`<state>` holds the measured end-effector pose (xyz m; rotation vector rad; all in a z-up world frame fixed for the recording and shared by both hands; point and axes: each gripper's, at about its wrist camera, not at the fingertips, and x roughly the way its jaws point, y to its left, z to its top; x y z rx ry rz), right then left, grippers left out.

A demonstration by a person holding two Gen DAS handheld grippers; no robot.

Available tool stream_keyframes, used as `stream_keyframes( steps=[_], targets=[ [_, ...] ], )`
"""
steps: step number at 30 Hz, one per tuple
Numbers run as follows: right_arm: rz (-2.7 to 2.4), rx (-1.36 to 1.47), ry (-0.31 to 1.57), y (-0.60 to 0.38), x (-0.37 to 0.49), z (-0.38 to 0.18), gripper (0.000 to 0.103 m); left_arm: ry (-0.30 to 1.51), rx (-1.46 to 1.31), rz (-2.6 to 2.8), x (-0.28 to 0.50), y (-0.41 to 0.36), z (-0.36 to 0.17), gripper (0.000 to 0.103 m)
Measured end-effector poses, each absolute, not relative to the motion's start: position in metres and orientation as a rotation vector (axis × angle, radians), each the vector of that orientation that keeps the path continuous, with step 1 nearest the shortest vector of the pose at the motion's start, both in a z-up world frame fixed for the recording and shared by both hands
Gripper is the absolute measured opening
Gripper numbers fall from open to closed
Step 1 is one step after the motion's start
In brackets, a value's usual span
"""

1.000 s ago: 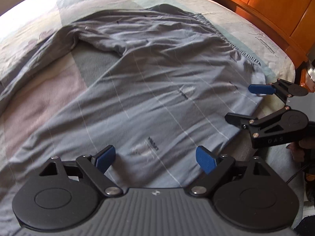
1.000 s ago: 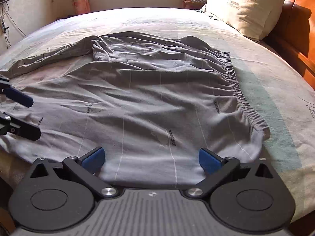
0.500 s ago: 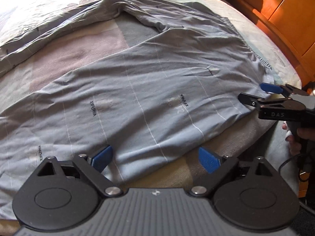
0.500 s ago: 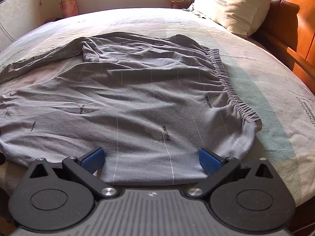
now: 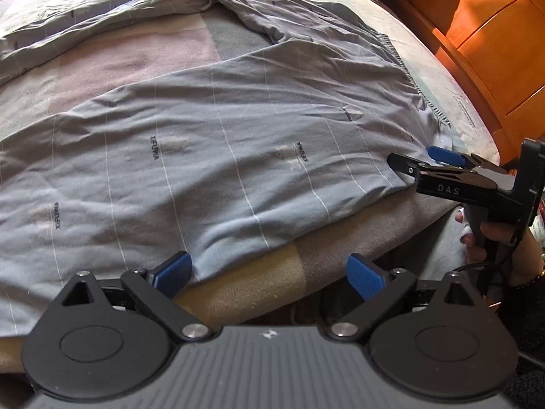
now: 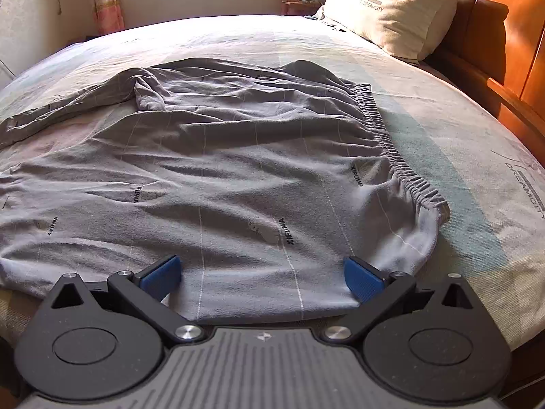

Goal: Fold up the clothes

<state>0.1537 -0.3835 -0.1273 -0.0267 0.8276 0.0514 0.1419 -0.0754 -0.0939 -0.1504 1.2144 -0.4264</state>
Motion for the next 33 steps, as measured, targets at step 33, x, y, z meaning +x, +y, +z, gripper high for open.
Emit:
stream_keyframes(
  steps=[33],
  targets=[
    [0.180,-0.034,0.882,-0.333,0.154,-0.122,0.103,1.068,-0.106,-0.291,0.232,-0.064,-0.100,0.099]
  ],
)
